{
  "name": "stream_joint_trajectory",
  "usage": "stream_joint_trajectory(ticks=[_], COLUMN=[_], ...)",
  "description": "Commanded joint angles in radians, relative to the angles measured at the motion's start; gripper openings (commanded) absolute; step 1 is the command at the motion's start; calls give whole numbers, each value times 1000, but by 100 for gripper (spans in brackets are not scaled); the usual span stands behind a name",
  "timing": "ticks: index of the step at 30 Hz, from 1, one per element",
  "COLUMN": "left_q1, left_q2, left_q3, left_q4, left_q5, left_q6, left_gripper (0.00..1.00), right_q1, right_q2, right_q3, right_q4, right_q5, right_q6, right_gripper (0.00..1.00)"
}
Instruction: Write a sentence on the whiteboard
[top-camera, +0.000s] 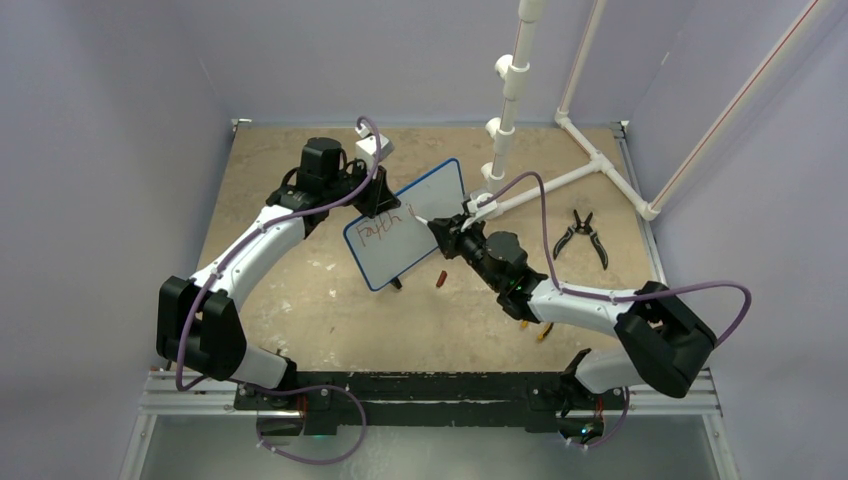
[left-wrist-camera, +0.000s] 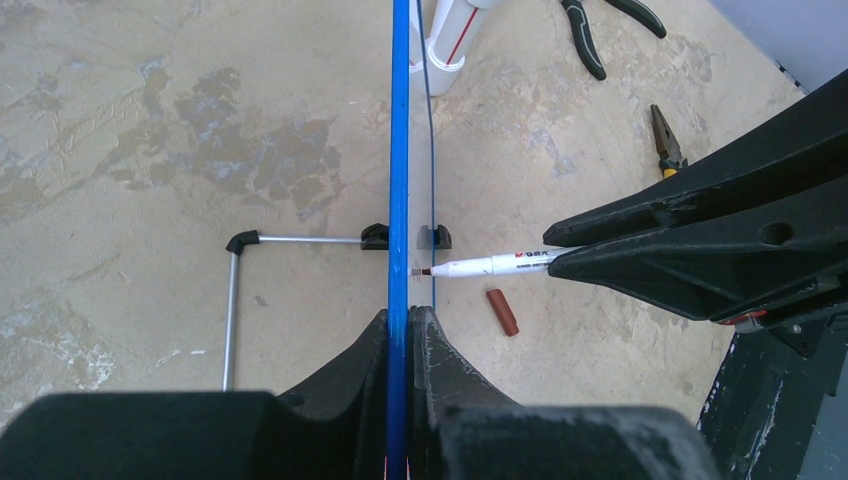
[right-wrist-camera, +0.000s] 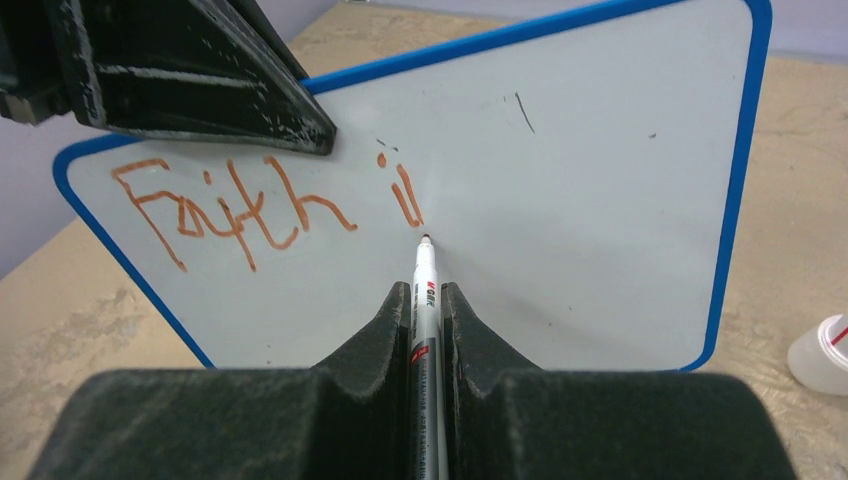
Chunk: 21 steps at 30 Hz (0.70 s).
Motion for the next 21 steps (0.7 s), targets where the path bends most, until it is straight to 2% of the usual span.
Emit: stream_joint_trajectory(ticks=[1, 21], left_q1=[-4, -3], left_q2=[-19, -25], left_q3=[-23, -25], left_q4=[9, 13], left_q5=[-11, -3], left_q6=[27, 24], left_gripper=[0, 0], right_q1=[-5, -5], right_q2=[3, -2], right_q3=[-9, 81], right_q4=[3, 29], right_q5=[28, 26], right_q6=[18, -19], right_gripper=[0, 0])
